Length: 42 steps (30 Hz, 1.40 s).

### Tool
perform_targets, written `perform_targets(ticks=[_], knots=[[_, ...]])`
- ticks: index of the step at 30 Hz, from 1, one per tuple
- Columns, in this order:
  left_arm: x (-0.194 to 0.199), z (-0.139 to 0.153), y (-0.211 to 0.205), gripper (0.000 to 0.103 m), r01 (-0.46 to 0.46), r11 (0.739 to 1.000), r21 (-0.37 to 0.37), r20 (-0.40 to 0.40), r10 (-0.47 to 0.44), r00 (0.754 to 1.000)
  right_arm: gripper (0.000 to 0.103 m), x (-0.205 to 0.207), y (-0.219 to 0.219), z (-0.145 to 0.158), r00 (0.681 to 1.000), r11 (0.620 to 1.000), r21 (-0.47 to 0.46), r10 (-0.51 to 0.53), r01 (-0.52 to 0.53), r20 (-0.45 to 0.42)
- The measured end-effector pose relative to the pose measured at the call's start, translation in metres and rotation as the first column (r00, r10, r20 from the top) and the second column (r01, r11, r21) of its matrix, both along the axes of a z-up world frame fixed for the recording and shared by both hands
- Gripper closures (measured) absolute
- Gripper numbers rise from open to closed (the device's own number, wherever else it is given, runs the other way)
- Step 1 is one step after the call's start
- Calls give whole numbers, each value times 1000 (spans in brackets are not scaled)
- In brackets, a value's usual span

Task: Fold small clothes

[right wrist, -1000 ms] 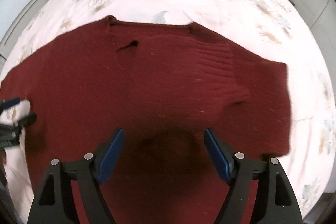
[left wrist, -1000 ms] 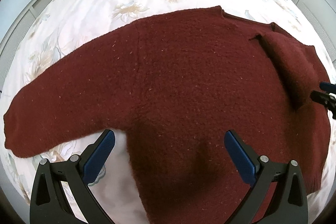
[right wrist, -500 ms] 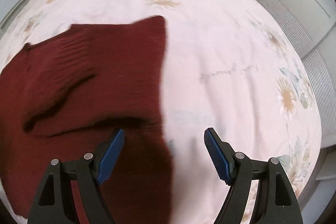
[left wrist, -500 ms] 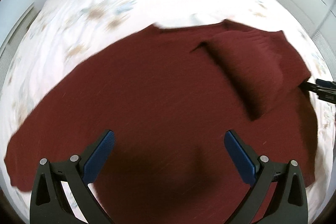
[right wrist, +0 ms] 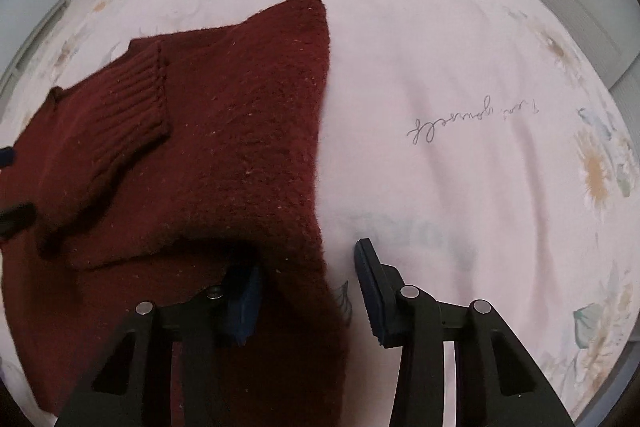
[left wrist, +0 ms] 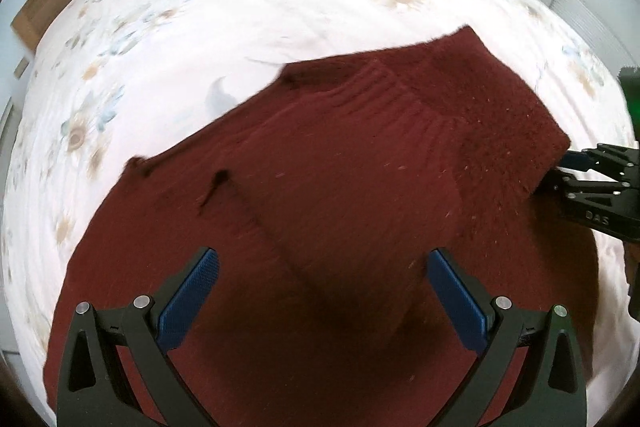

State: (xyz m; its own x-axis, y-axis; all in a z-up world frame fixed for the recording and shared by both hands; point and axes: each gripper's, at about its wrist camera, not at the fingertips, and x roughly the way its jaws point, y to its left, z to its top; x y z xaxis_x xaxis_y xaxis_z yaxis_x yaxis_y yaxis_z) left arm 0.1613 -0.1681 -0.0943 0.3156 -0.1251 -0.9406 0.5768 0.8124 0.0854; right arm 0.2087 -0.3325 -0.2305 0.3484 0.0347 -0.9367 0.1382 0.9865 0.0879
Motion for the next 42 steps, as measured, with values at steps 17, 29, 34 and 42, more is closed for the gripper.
perform_targets(ticks=[17, 29, 34, 42], knots=[[47, -54, -24, 41, -19, 995, 102, -91, 28, 995, 59, -9, -1, 0, 1000, 1000, 9, 10, -10, 13], [70, -13, 95, 89, -271, 955, -116, -64, 265, 962, 87, -5, 5, 7, 1000, 1000, -1, 13, -13, 29], [73, -37, 136, 78, -417, 897, -148, -161, 394, 905, 87, -4, 6, 4, 1000, 1000, 15, -8, 8, 17], [70, -56, 183, 61, -504, 848, -162, -242, 461, 854, 87, -1, 9, 5, 1000, 1000, 10, -5, 5, -2]])
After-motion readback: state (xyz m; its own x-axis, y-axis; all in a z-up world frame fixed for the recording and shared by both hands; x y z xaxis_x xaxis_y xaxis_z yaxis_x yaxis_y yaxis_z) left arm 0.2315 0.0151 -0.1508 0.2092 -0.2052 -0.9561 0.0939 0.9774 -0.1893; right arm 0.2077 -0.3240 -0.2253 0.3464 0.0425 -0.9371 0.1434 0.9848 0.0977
